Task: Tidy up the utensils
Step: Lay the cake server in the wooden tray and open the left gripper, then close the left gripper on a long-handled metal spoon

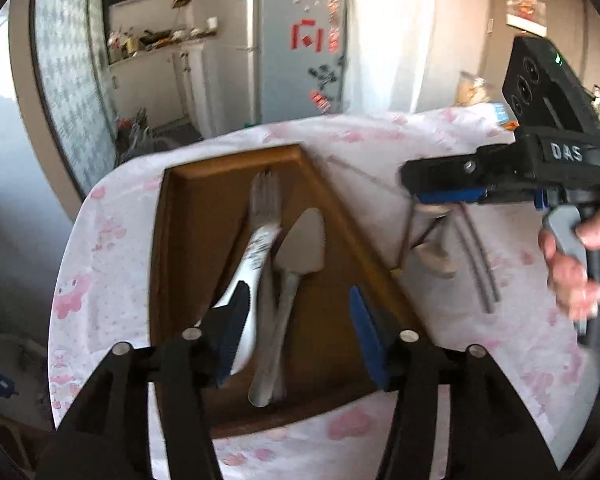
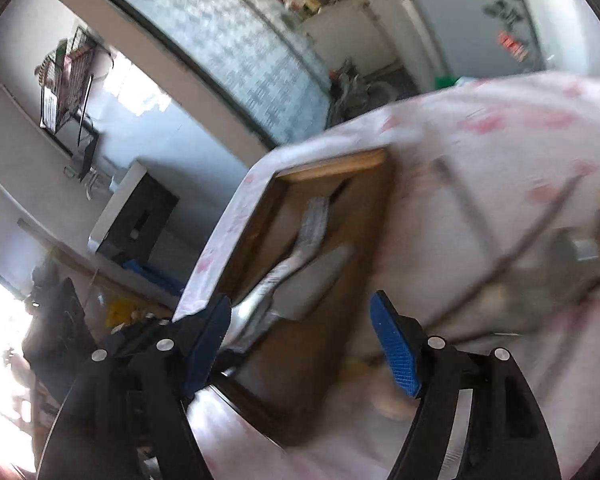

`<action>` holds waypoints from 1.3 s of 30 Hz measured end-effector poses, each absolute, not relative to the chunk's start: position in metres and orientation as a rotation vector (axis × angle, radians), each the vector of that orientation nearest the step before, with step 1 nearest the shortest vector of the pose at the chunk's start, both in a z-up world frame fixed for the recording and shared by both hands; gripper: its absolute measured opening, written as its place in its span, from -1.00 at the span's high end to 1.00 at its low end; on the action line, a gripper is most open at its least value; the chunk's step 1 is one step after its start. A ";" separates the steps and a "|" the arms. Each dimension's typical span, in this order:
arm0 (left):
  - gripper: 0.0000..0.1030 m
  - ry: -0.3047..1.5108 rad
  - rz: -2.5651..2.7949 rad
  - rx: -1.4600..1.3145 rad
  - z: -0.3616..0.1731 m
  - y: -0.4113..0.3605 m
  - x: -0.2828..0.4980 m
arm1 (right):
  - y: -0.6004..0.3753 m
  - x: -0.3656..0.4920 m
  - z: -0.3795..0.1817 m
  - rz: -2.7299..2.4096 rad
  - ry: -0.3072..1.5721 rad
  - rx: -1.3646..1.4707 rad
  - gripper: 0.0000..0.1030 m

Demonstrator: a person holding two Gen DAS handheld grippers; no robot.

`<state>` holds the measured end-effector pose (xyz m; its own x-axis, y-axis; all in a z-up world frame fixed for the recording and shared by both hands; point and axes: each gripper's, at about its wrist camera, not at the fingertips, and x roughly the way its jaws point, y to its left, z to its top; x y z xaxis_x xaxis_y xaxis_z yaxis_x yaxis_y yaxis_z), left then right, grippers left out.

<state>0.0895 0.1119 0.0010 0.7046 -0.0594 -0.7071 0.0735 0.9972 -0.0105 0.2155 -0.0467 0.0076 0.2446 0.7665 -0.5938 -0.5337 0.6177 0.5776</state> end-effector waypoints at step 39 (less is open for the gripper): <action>-0.19 0.875 -0.286 0.242 -0.050 -0.015 0.151 | -0.161 0.256 -0.040 0.683 0.990 0.421 0.36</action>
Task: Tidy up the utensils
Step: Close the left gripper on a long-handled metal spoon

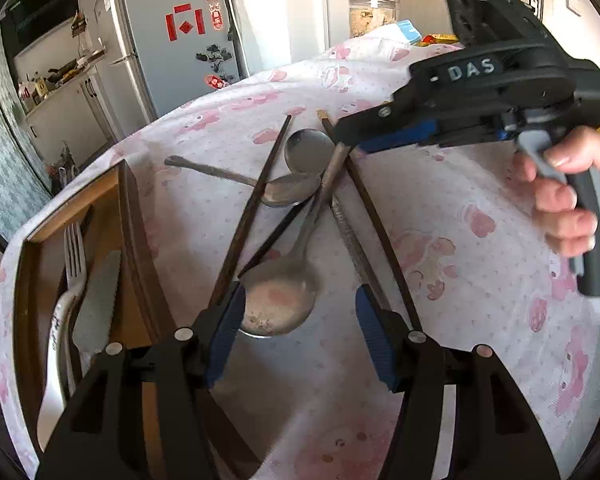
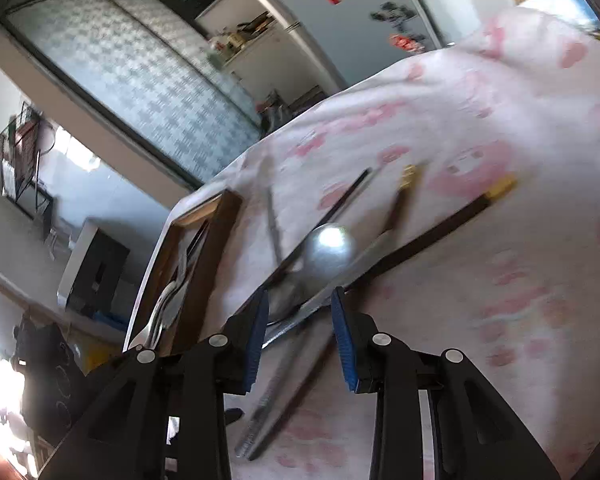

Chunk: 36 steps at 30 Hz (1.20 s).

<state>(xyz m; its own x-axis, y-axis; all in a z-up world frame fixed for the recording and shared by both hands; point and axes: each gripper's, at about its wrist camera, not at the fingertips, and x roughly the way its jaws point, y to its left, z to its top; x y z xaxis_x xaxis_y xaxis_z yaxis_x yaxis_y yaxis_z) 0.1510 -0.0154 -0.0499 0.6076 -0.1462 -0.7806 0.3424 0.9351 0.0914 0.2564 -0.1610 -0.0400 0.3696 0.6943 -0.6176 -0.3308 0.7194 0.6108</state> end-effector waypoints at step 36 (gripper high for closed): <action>-0.41 0.853 -0.291 0.234 -0.048 -0.021 0.147 | -0.162 0.262 -0.020 0.768 0.881 0.449 0.87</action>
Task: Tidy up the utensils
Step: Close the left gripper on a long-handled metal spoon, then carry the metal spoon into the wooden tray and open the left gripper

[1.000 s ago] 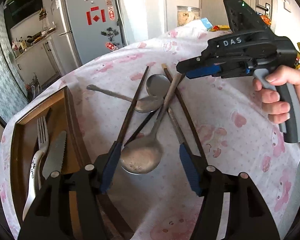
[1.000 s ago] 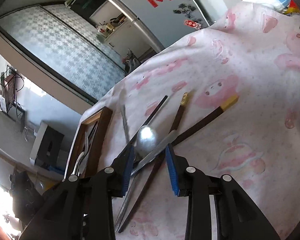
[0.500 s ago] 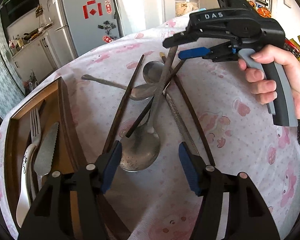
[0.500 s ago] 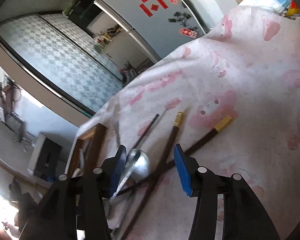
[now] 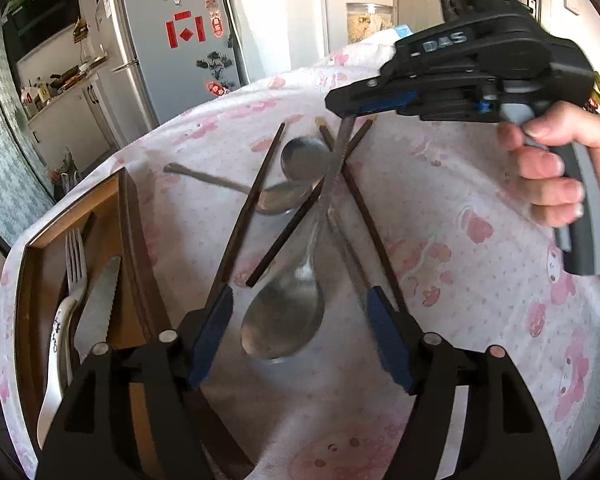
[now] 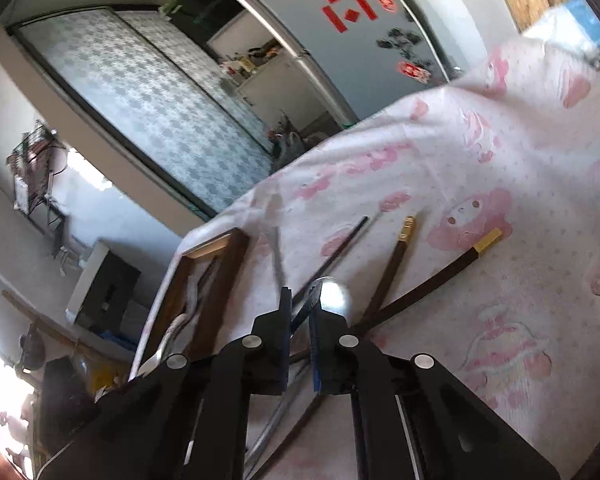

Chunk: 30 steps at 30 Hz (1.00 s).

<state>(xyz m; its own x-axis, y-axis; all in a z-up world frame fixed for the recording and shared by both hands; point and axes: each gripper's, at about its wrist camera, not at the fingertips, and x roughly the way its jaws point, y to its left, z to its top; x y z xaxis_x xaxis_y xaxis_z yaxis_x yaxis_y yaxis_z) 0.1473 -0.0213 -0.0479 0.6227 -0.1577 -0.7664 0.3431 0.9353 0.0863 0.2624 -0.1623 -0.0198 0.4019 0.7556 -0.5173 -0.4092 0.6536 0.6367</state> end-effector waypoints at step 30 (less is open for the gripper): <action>0.08 0.841 -0.186 0.156 -0.009 0.048 0.108 | -0.089 0.237 0.039 0.986 0.864 0.493 0.96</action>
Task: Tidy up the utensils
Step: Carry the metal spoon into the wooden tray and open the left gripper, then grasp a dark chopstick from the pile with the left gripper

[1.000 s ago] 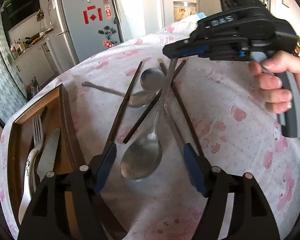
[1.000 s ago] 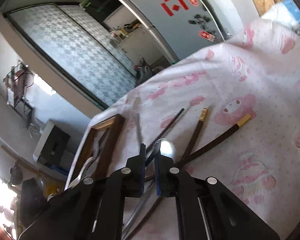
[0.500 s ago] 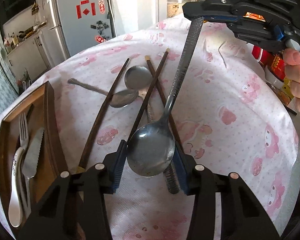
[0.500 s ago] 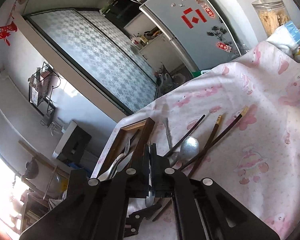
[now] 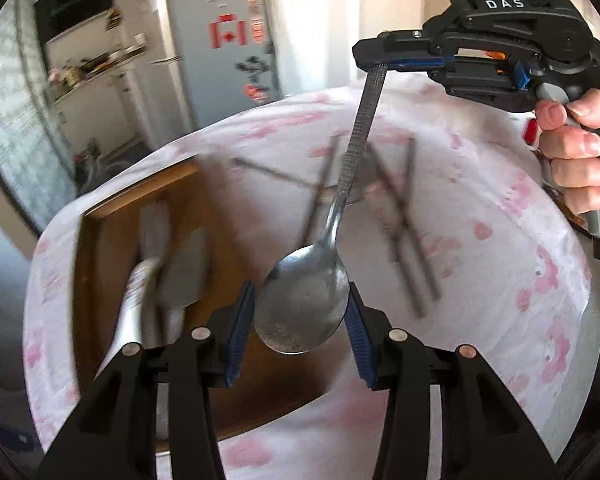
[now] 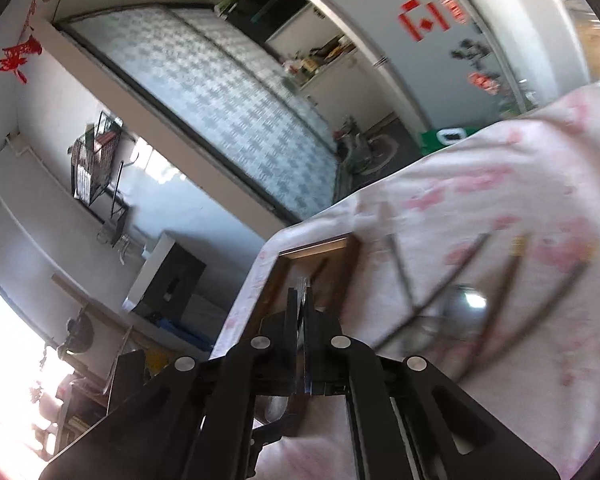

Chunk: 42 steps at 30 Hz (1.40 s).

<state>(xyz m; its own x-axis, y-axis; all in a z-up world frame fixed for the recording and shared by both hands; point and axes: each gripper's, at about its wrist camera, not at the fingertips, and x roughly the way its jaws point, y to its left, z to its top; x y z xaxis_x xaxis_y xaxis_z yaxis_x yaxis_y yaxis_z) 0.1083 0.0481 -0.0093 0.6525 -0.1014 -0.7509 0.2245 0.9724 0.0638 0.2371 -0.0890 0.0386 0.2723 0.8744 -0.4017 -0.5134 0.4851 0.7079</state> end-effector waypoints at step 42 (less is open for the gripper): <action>-0.70 0.833 -0.321 0.118 -0.017 -0.007 0.103 | -0.158 0.264 -0.017 0.695 0.987 0.281 -0.34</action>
